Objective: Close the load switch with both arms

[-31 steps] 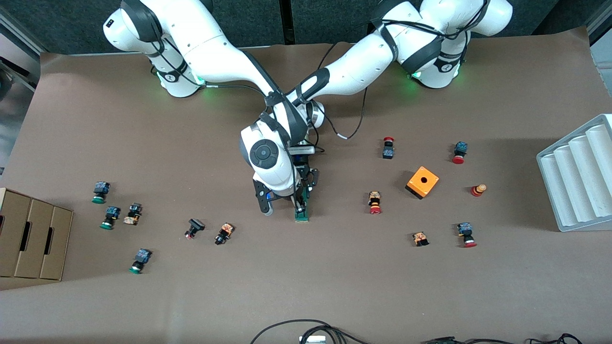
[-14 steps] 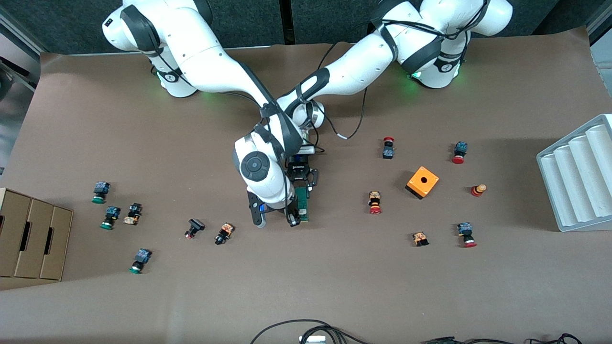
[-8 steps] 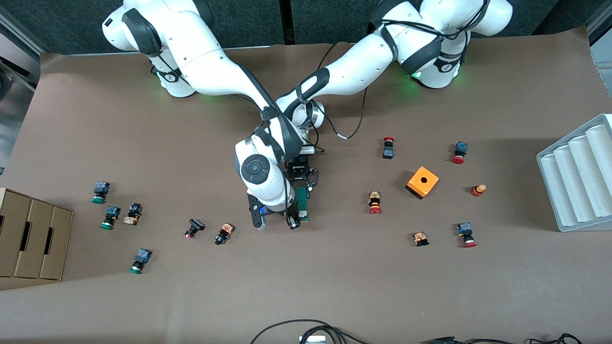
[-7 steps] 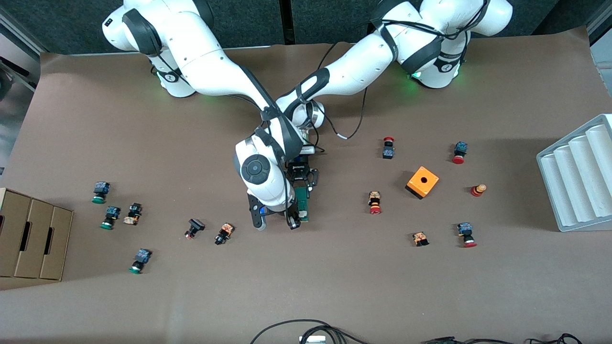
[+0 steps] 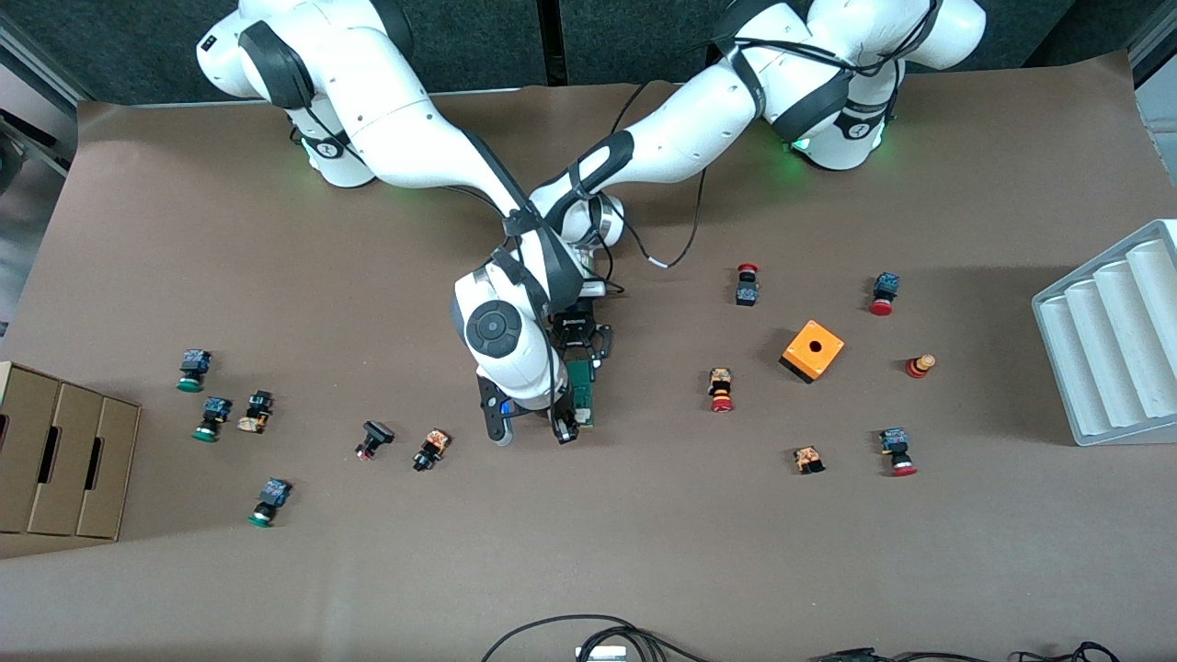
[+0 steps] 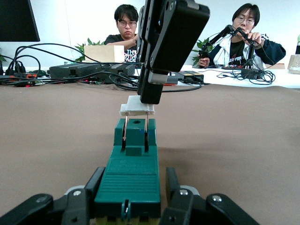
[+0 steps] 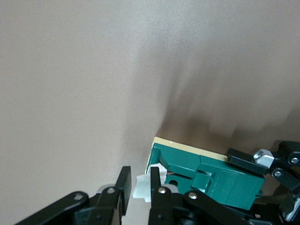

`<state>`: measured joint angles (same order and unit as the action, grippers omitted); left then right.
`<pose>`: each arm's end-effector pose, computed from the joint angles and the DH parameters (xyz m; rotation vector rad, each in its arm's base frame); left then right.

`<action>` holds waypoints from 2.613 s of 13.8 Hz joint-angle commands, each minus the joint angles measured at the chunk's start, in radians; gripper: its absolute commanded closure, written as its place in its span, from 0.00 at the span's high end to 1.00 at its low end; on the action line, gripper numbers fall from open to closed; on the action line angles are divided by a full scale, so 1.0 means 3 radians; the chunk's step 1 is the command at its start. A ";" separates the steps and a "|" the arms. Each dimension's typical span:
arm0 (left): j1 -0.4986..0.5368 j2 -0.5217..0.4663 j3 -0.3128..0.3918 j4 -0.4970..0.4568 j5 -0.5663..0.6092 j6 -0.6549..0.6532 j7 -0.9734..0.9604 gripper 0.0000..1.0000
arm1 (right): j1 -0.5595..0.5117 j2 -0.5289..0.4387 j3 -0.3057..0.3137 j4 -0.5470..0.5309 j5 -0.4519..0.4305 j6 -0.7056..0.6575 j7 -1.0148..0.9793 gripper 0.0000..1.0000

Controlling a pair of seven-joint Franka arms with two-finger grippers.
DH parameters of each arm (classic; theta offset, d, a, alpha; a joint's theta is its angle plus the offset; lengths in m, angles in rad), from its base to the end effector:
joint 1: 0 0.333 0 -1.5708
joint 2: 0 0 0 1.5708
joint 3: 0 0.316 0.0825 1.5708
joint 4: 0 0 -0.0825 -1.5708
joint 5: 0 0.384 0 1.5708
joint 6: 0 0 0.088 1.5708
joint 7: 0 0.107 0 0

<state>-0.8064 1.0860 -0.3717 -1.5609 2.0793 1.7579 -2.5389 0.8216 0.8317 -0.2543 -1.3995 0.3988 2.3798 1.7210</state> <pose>0.3566 -0.5675 0.0450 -2.4235 -0.0722 -1.9766 0.6050 0.4402 0.2355 -2.3105 1.7965 0.0505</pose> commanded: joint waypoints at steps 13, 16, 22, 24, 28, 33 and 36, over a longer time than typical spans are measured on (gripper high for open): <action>-0.0047 0.0067 0.0012 0.0090 0.0033 -0.0036 0.0041 0.58 | -0.0044 0.0198 0.0004 0.0155 -0.0046 0.0039 0.0016 0.25; -0.0047 0.0067 0.0012 0.0085 0.0033 -0.0036 0.0041 0.58 | -0.0044 0.0198 -0.0001 0.0155 -0.0046 0.0044 0.0016 0.25; -0.0047 0.0061 0.0007 0.0090 0.0028 -0.0036 0.0036 0.59 | -0.0151 -0.0112 0.0004 0.0150 -0.0061 -0.0277 -0.0035 0.98; -0.0047 0.0056 0.0012 0.0090 0.0033 -0.0036 0.0041 0.65 | -0.0279 -0.0429 0.0004 0.0069 -0.0071 -0.0482 -0.0453 0.99; -0.0042 0.0031 0.0012 0.0080 -0.0008 -0.0041 0.0036 1.00 | -0.0753 -0.1236 0.0044 -0.0355 -0.0224 -0.1064 -0.1592 0.99; -0.0047 -0.0147 0.0002 -0.0073 -0.0125 -0.0036 0.0052 1.00 | -0.1617 -0.2081 0.0310 -0.0780 -0.0474 -0.1774 -0.3192 0.99; -0.0053 -0.0449 -0.0014 -0.0258 -0.0334 0.0010 0.0062 1.00 | -0.2205 -0.2469 0.0423 -0.0842 -0.0674 -0.2256 -0.4337 0.99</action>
<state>-0.8113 1.0419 -0.3805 -1.5693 2.0272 1.7557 -2.5348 0.2465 0.1936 -0.1608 -1.5797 0.2403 1.7535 0.5976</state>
